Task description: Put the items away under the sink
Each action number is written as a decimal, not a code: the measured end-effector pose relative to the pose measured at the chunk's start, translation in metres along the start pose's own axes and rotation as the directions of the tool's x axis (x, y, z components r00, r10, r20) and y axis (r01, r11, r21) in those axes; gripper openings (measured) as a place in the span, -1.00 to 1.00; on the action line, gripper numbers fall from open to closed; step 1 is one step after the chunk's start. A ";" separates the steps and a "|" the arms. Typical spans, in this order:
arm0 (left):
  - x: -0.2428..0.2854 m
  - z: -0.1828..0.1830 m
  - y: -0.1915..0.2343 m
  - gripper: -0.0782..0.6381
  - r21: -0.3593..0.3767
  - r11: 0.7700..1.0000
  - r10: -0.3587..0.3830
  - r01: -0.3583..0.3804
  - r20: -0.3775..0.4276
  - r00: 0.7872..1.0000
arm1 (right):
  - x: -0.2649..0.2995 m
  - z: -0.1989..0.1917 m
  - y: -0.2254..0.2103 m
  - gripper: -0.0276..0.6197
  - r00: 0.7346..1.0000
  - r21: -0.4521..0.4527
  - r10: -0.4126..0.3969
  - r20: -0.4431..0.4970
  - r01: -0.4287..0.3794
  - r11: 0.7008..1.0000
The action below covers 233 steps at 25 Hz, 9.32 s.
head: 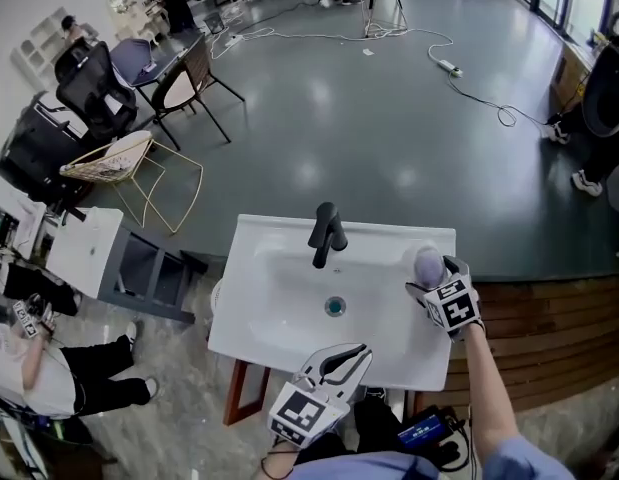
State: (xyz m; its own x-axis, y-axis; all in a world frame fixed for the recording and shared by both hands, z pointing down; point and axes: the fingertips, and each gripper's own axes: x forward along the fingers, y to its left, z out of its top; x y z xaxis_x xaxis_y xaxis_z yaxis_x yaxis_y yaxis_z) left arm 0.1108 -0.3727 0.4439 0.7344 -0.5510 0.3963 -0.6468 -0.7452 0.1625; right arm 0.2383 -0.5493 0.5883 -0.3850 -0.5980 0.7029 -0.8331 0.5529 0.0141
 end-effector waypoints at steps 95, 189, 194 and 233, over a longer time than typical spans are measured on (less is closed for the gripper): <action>-0.169 -0.067 -0.041 -0.68 0.039 0.998 -0.055 0.050 0.147 0.988 | -0.235 0.036 0.376 0.43 0.936 -0.124 0.347 0.055 -0.338 0.933; -0.089 -0.344 -0.123 -0.69 0.011 0.945 -0.320 0.325 -0.151 0.935 | -0.147 -0.249 0.391 0.43 0.990 0.343 -0.005 0.144 -0.045 0.938; -0.067 -0.367 -0.119 -0.69 0.029 0.930 -0.353 0.366 -0.201 0.914 | -0.120 -0.257 0.375 0.43 0.984 0.428 -0.014 0.178 -0.065 0.901; -0.011 -0.481 0.005 -0.69 -0.003 0.985 -0.170 0.170 -0.015 0.985 | 0.110 -0.309 0.242 0.42 0.962 0.521 -0.213 0.173 0.094 0.848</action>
State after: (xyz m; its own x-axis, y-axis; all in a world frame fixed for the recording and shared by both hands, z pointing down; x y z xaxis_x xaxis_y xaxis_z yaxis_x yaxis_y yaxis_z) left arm 0.0001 -0.1894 0.8749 0.8307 -0.4107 0.3760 -0.5130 -0.8270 0.2301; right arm 0.1170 -0.3020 0.8884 -0.2619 -0.7933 0.5496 -0.9497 0.1105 -0.2931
